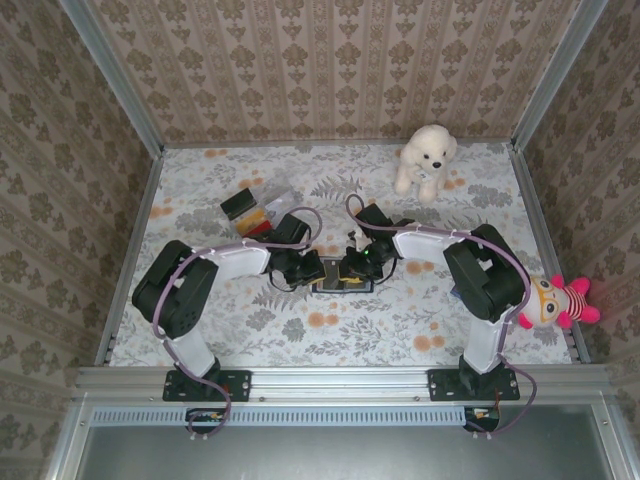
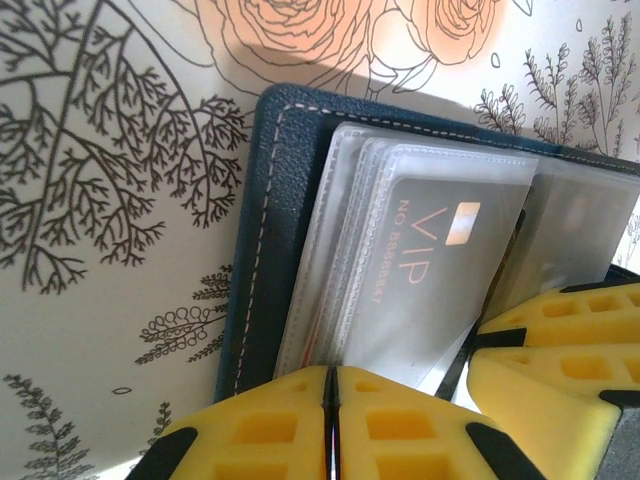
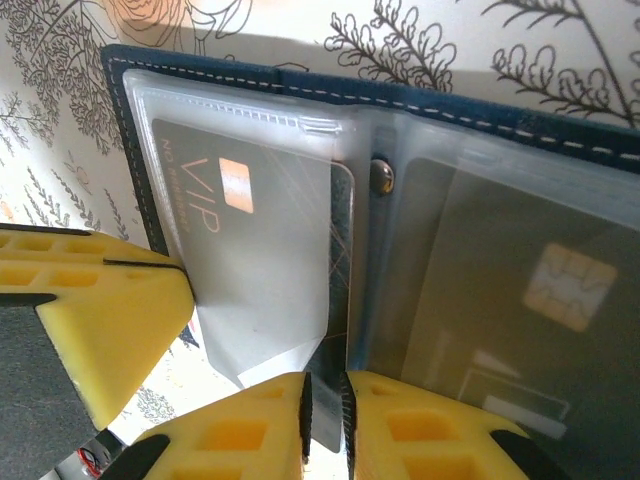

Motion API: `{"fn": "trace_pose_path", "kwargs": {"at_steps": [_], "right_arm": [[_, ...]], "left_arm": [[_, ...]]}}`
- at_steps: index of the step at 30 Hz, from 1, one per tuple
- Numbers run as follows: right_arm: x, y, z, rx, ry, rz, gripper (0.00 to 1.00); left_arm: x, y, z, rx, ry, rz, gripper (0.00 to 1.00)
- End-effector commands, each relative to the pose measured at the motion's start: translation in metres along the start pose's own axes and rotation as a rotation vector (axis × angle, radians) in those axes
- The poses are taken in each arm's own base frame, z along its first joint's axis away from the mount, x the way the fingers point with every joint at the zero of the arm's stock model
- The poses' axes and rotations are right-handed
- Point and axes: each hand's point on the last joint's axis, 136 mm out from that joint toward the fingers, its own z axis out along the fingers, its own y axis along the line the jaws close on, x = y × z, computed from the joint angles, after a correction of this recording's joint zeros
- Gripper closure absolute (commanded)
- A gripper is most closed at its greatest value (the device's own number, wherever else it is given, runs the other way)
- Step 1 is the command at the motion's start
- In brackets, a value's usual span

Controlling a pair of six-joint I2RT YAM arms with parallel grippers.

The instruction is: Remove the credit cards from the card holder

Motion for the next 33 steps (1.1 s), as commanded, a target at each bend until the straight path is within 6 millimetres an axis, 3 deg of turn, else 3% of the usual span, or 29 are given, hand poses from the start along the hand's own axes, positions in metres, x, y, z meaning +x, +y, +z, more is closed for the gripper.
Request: {"fn": "trace_pose_path", "kwargs": {"at_steps": [1, 11, 21, 33], "right_arm": [[0.006, -0.009, 0.006, 0.016, 0.028, -0.004, 0.81], [0.003, -0.029, 0.002, 0.124, 0.008, -0.009, 0.77], [0.007, -0.003, 0.012, -0.059, 0.070, -0.058, 0.82], [0.004, -0.005, 0.000, -0.058, 0.048, -0.028, 0.93]], "left_arm": [[0.011, 0.024, 0.011, -0.078, 0.038, -0.049, 0.90], [0.013, 0.028, 0.008, -0.100, 0.027, -0.059, 0.89], [0.018, 0.025, 0.011, -0.095, 0.041, -0.048, 0.88], [0.021, 0.028, 0.003, -0.126, 0.032, -0.046, 0.80]]}}
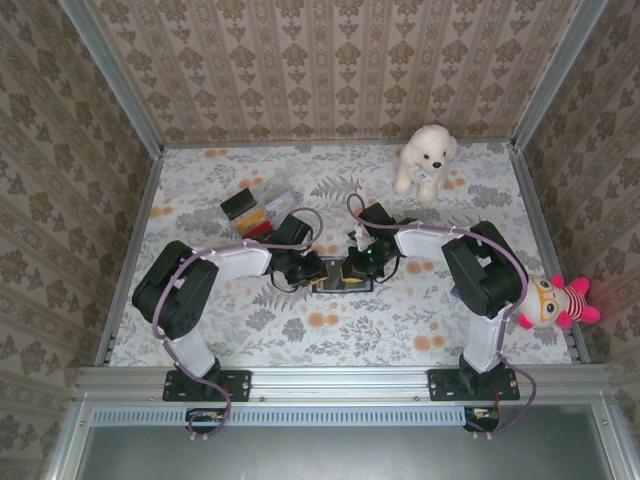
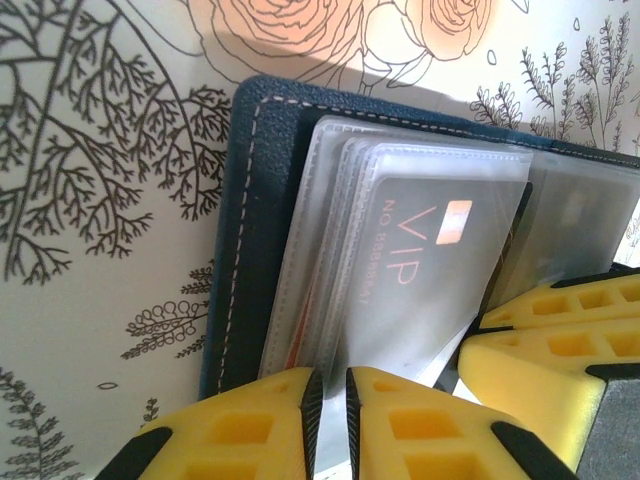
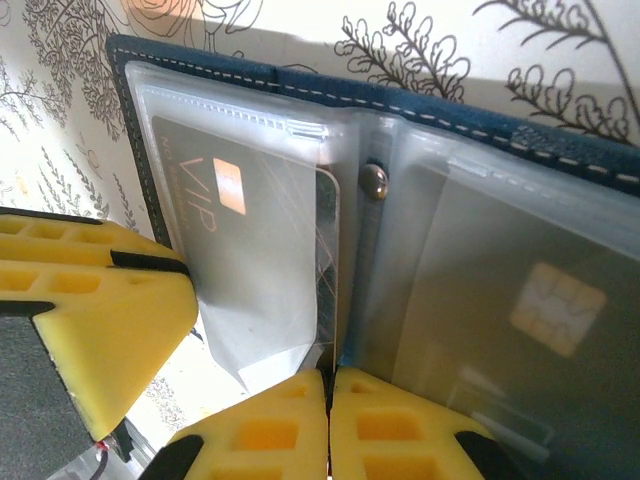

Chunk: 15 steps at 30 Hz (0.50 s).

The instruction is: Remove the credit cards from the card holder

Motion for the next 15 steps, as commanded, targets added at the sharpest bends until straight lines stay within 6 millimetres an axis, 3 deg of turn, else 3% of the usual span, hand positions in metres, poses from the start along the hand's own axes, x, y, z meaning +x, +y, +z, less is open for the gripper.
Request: {"fn": "trace_pose_path", "kwargs": {"at_steps": [1, 5, 10, 15], "right_arm": [[0.006, -0.004, -0.003, 0.000, 0.016, 0.020, 0.93], [0.012, -0.012, -0.009, 0.020, 0.032, 0.039, 0.93], [0.019, -0.021, -0.013, 0.051, 0.051, 0.040, 0.92], [0.015, -0.015, -0.015, 0.025, 0.047, 0.039, 0.92]], "left_arm": [[0.018, 0.030, 0.002, -0.121, 0.037, -0.037, 0.79], [0.018, 0.030, -0.001, -0.118, 0.038, -0.041, 0.77], [0.009, 0.010, -0.017, -0.098, 0.014, 0.015, 0.75], [0.003, -0.014, -0.022, -0.029, 0.002, 0.069, 0.77]]}}
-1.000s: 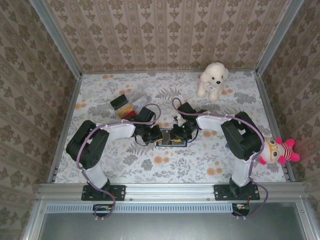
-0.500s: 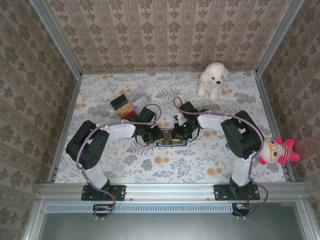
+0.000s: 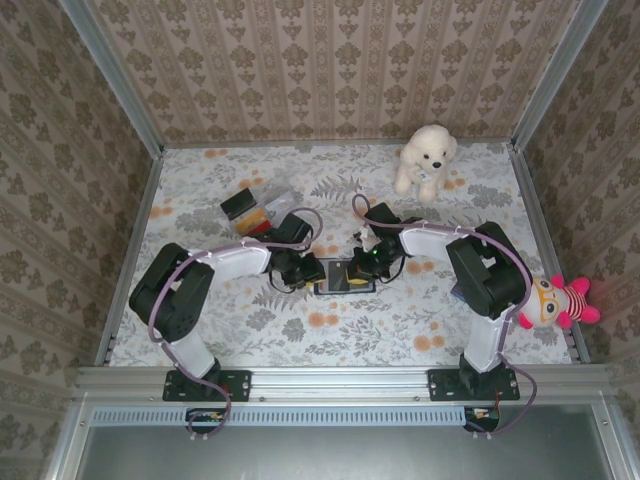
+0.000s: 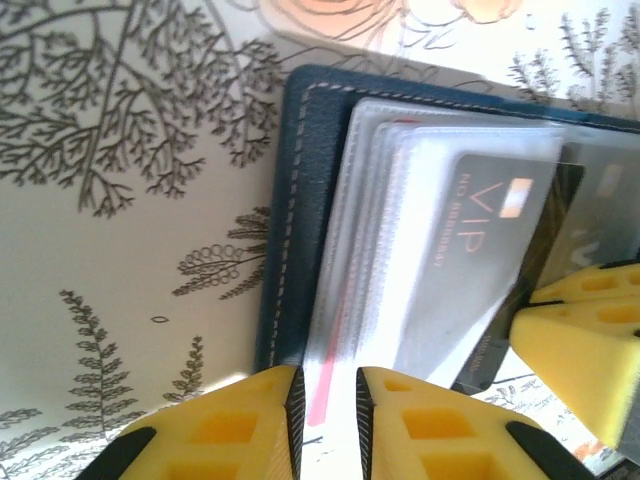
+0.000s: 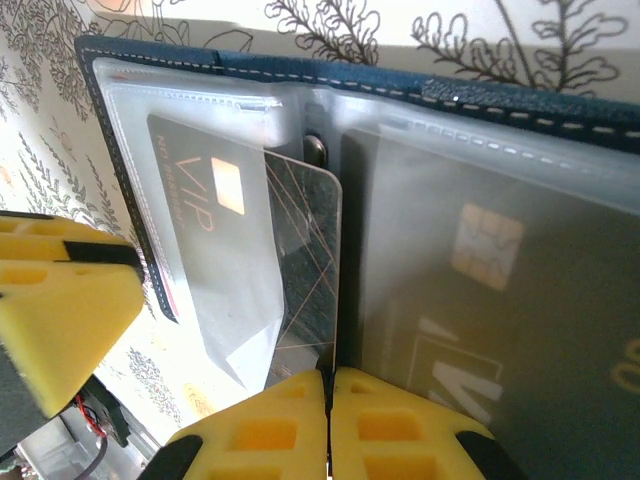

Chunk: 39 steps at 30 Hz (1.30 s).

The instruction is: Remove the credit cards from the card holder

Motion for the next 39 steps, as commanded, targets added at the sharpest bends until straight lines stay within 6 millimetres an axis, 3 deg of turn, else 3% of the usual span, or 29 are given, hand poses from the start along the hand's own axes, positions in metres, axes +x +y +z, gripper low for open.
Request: {"fn": "trace_pose_path", "kwargs": {"at_steps": [1, 4, 7, 27, 32, 39], "right_arm": [[0.009, -0.001, -0.006, 0.002, 0.025, 0.008, 0.92], [0.007, 0.000, -0.004, -0.005, 0.024, 0.011, 0.91], [0.005, -0.001, -0.002, -0.006, 0.021, 0.017, 0.89], [0.003, -0.010, 0.016, -0.053, 0.050, 0.048, 0.77], [0.004, -0.011, 0.014, -0.039, 0.045, 0.047, 0.83], [0.005, -0.021, -0.007, 0.001, 0.006, 0.050, 0.92]], "left_arm": [[-0.003, -0.022, -0.012, 0.053, -0.019, 0.069, 0.78], [-0.003, -0.036, -0.008, 0.107, -0.011, 0.090, 0.80], [-0.003, -0.036, 0.002, 0.090, 0.012, 0.090, 0.82], [0.015, 0.001, 0.027, -0.003, 0.074, 0.030, 0.86], [0.019, 0.010, 0.028, -0.034, 0.076, 0.018, 0.86], [0.018, 0.019, 0.023, -0.054, 0.062, 0.007, 0.84]]}}
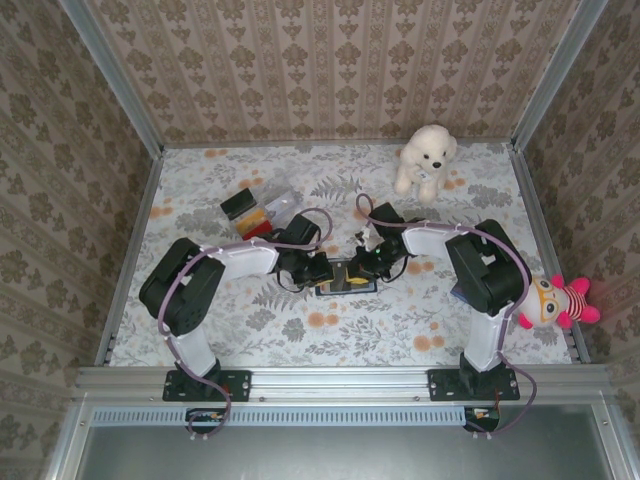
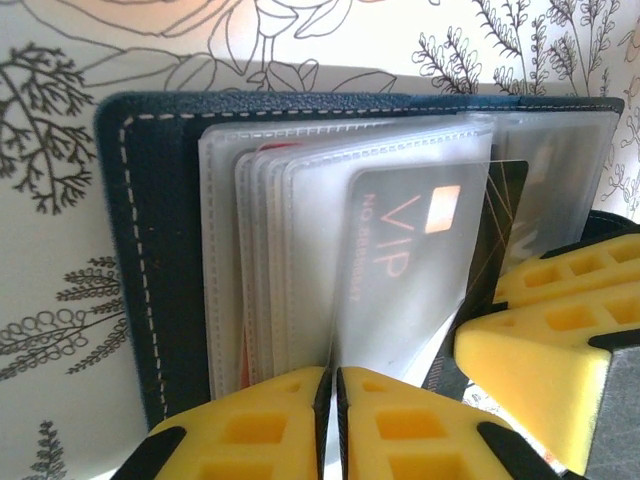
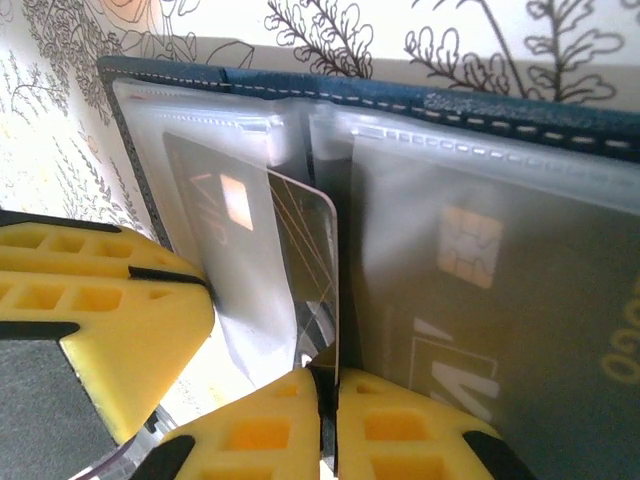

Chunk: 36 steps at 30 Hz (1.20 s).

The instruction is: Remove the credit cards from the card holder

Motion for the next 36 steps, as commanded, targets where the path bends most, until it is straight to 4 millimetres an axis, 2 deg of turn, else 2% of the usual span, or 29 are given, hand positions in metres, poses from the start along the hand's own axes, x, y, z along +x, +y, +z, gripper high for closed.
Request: {"fn": "trace_pose_path", "kwargs": {"at_steps": [1, 5, 9, 16, 19, 24, 28, 33, 36], "right_arm": [[0.008, -0.020, -0.011, 0.072, -0.009, 0.031, 0.92], [0.011, -0.019, -0.020, 0.059, -0.014, 0.023, 0.97], [0.012, -0.011, -0.027, 0.006, -0.027, 0.017, 1.00], [0.006, 0.018, -0.053, -0.125, -0.098, -0.026, 1.00], [0.002, 0.031, -0.067, -0.188, -0.137, -0.047, 1.00], [-0.004, 0.057, -0.090, -0.325, -0.198, -0.070, 1.00], [-0.011, 0.083, -0.110, -0.446, -0.239, -0.085, 1.00], [-0.018, 0.111, -0.130, -0.565, -0.271, -0.099, 1.00], [-0.019, 0.126, -0.139, -0.643, -0.269, -0.101, 1.00]], "left_arm": [[0.017, 0.036, 0.002, -0.119, 0.038, -0.056, 0.83], [0.016, 0.037, 0.000, -0.115, 0.031, -0.058, 0.80], [0.013, 0.029, -0.003, -0.080, 0.022, -0.052, 0.76], [-0.006, -0.007, -0.025, 0.035, -0.027, -0.020, 0.67], [-0.015, -0.022, -0.041, 0.095, -0.063, -0.023, 0.60], [-0.032, -0.037, -0.074, 0.220, -0.142, -0.063, 0.34], [-0.039, -0.053, -0.099, 0.328, -0.192, -0.051, 0.20], [-0.040, -0.075, -0.117, 0.449, -0.217, -0.027, 0.13], [-0.046, -0.082, -0.119, 0.530, -0.236, -0.060, 0.13]]}}
